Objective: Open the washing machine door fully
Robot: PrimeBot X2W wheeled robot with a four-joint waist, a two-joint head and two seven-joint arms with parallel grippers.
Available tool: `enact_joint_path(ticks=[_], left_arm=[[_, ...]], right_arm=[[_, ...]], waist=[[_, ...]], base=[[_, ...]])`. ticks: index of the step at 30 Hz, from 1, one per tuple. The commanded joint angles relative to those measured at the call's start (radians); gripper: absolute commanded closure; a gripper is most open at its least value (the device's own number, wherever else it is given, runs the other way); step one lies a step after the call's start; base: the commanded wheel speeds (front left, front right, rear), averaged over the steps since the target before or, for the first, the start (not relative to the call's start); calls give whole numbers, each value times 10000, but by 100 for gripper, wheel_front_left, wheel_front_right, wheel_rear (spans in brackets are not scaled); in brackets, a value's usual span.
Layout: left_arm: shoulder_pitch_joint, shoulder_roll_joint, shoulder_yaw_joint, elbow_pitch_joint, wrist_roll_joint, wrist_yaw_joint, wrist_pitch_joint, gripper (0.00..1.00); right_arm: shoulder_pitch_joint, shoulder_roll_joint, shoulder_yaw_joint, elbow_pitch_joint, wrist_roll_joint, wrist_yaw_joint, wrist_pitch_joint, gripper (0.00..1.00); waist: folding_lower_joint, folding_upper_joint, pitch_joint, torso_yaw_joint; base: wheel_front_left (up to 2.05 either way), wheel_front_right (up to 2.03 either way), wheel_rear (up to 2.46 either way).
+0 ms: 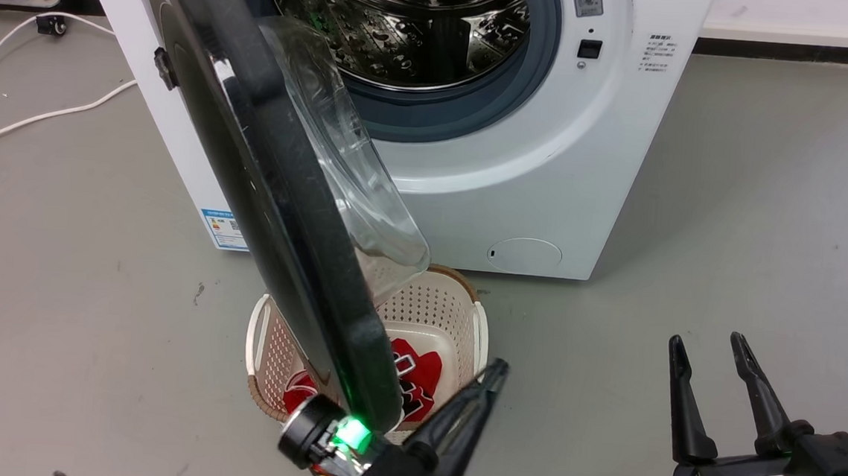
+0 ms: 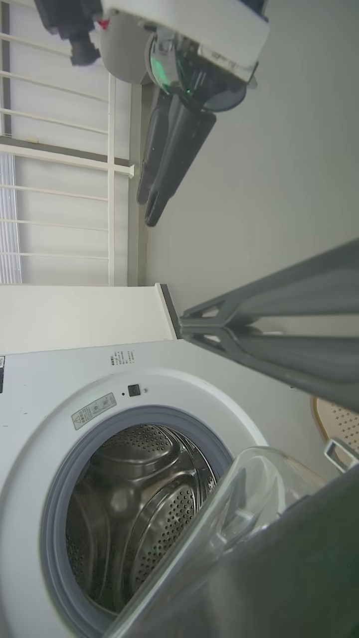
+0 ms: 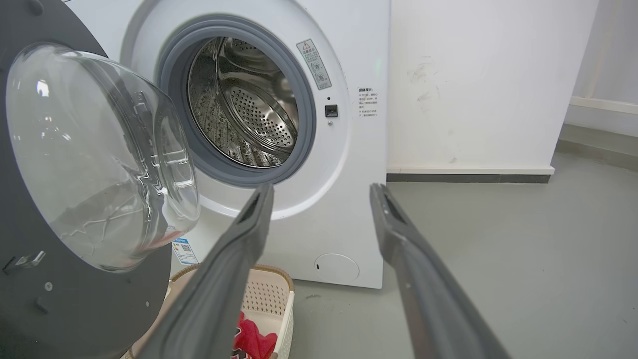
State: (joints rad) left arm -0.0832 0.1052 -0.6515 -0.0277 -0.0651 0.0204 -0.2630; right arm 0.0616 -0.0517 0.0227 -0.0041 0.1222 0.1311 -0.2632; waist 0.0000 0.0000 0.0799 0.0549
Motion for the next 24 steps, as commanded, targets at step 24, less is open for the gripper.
enact_joint_path(ticks=[24], left_arm=[[1039,88,2958,337,-140,482,10,100]], right_arm=[[83,26,-81,158,79,-7,-22,0]], waist=[[0,0,19,966]], base=[[0,0,0]])
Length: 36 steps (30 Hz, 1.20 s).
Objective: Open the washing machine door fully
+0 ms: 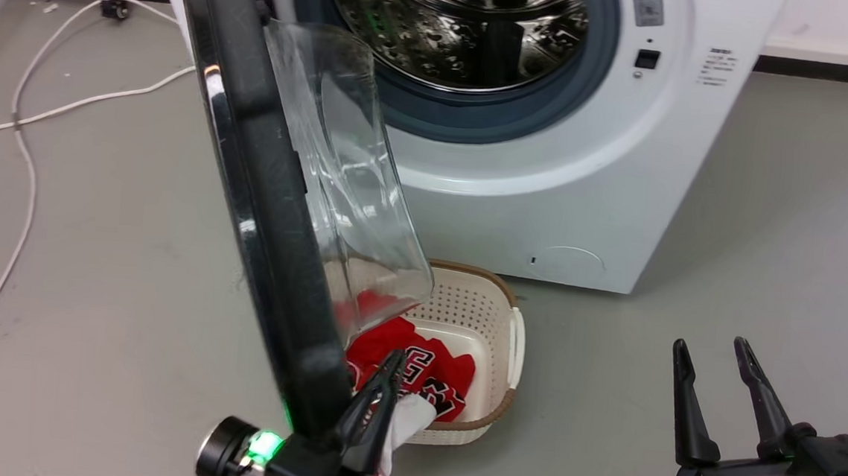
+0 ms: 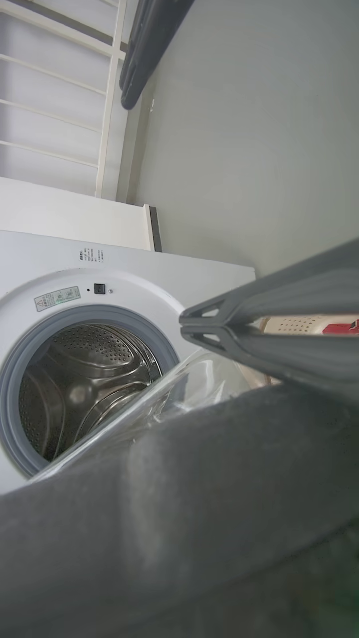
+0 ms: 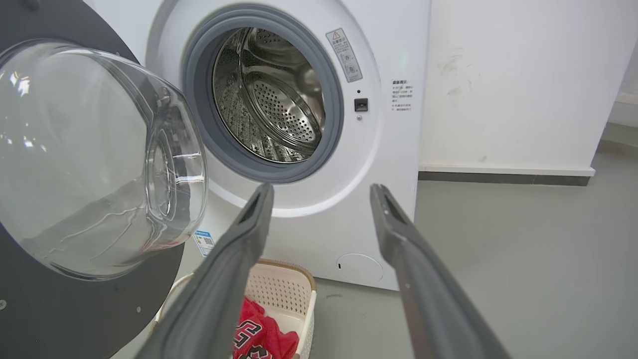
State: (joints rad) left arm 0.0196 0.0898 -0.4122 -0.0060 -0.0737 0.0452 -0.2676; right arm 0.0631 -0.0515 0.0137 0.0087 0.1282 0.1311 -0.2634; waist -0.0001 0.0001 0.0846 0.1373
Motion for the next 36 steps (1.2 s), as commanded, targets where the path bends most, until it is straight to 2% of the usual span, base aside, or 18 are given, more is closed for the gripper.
enact_joint_path(ticks=[1,12,18,25,32,36], left_arm=[[69,253,679,87,-52,263,56,100],[573,-14,1380,-301,-49,254,45,100],[874,-97,2053,-387,-127,387,41,100],[1104,-154,3634,-496,-610,378,39,100],[505,-260,5674,-108,-1349,-100,39,100],[123,-288,6439,160,-1424,-246,38,100]], right_arm=[[95,24,26,34,13,-7,-18,0],[204,19,-49,-4,-104,-7,-18,0],[271,18,-121,5,-239,-7,-20,0],[309,19,-269,-43,-261,-7,-18,0],[226,18,-194,-27,-332,-7,-20,0],[71,18,-187,-56,-353,-7,-18,0]], waist=[[1,-1,-34,236],[1,-1,109,1364],[1,-1,230,1809],[1,-1,407,2061],[1,-1,692,2038],[1,-1,874,1961]], base=[[0,0,0],[0,0,0],[0,0,0],[0,0,0],[0,0,0],[0,0,0]])
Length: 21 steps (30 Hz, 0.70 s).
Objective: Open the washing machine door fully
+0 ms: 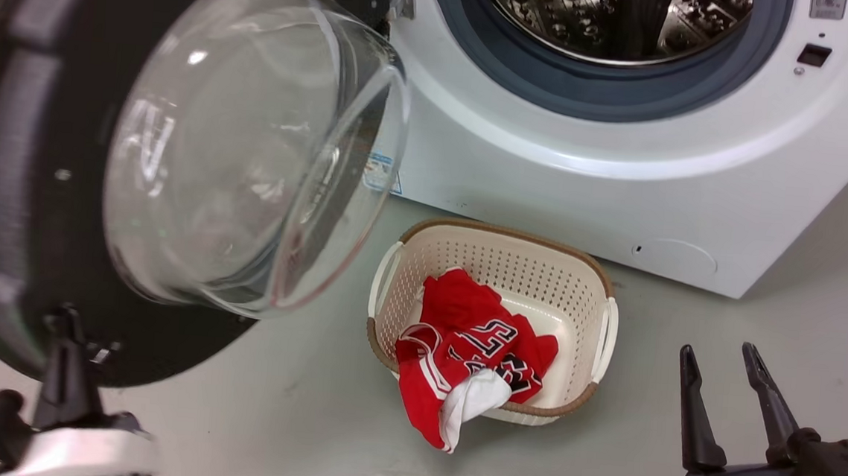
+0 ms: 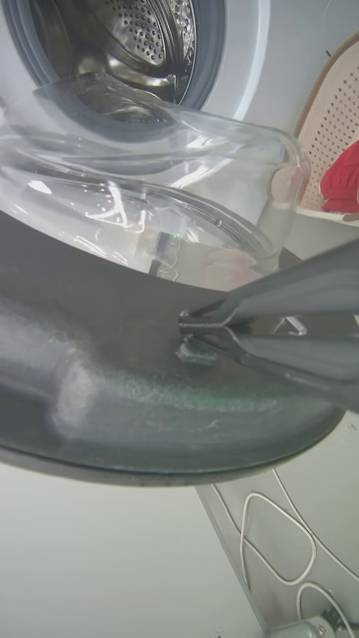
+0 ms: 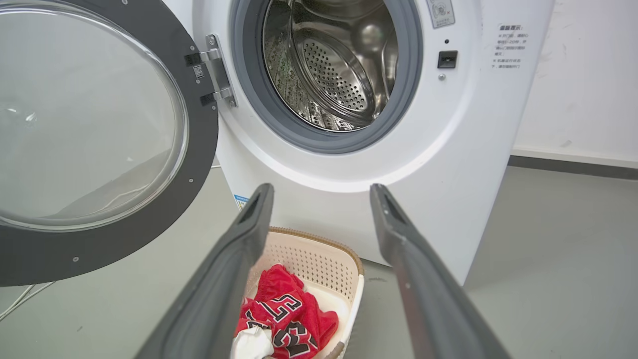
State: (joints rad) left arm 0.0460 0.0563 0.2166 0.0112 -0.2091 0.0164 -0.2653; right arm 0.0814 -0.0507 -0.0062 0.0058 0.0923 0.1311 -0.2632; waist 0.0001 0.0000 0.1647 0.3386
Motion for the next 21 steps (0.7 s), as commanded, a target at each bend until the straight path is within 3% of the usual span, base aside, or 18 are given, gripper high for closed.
enact_joint_path(ticks=[1,10,21], left_arm=[[-283,43,393,115,-88,-4,15,100],[-1661,4,2281,1309,140,-522,-4,100],[-3126,559,4067,2585,486,-930,-5,100]], right_arm=[[-169,10,3,-33,-18,-7,-22,0],[-507,12,-76,-20,-230,-7,-20,0],[-829,10,-104,-84,-474,-7,-20,0]], waist=[[-1,0,143,-82],[-1,0,758,-402],[-1,0,1333,-792]], base=[[0,0,0],[0,0,0],[0,0,0]])
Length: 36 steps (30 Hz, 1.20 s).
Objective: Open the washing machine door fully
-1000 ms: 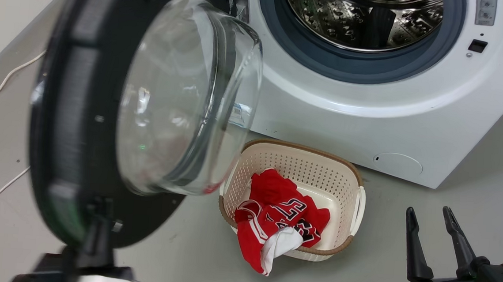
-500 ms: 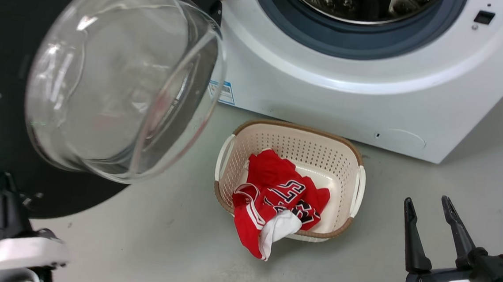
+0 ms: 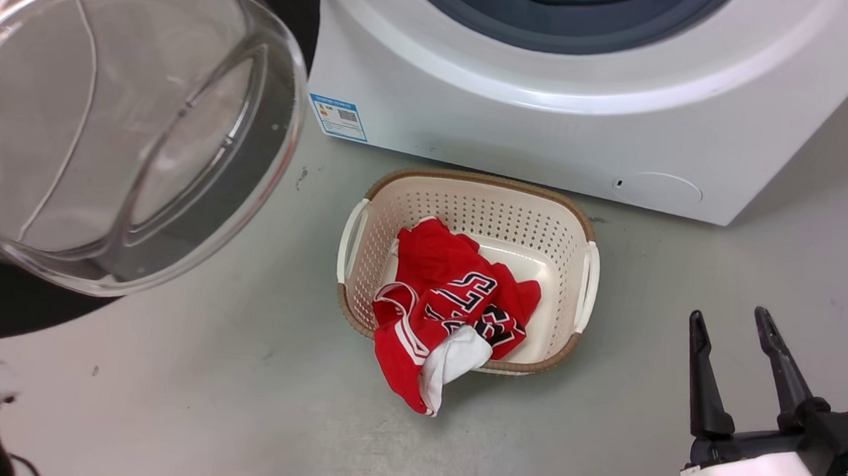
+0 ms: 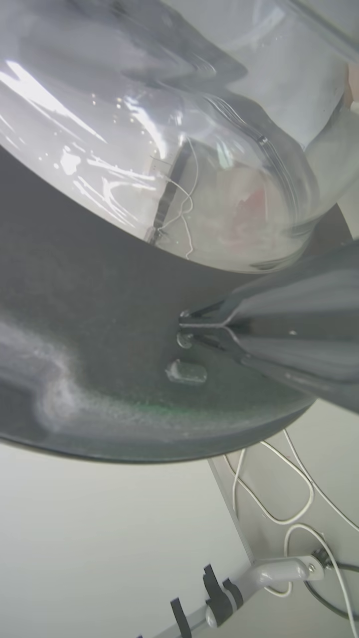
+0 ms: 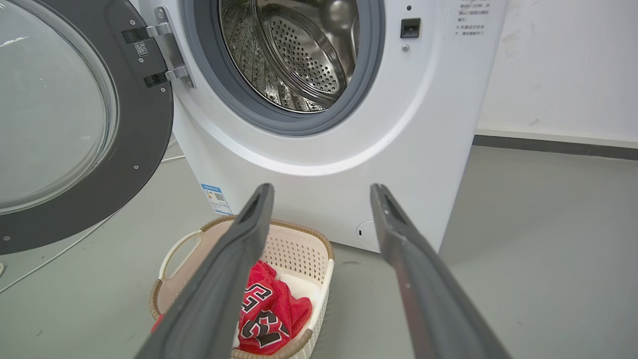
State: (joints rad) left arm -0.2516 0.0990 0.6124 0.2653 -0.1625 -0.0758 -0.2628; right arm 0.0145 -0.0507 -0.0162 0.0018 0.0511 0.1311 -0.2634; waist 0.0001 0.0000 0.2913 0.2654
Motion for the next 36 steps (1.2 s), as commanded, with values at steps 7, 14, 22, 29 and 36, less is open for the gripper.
enact_joint_path(ticks=[7,14,22,29,36], left_arm=[[-831,490,1008,796,193,-167,-30,100],[-1205,626,1522,1161,467,-281,-28,100],[-1154,564,1496,1287,785,-441,-28,100],[-551,346,1107,814,1001,-520,-30,100],[474,11,144,-499,1190,-534,-30,100]], right_arm=[[-216,10,-29,-124,-166,-7,-20,0],[-243,10,2,-121,-143,-7,-20,0],[-307,10,45,-6,-37,-7,-20,0],[-232,12,91,87,214,-7,-18,0],[35,12,66,-57,478,-7,-20,0]], waist=[[-1,0,260,-253],[-1,0,315,-318],[-1,0,123,-309],[-1,0,-435,-318],[-1,0,-1193,-443]], base=[[0,0,0],[0,0,0],[0,0,0],[0,0,0],[0,0,0]])
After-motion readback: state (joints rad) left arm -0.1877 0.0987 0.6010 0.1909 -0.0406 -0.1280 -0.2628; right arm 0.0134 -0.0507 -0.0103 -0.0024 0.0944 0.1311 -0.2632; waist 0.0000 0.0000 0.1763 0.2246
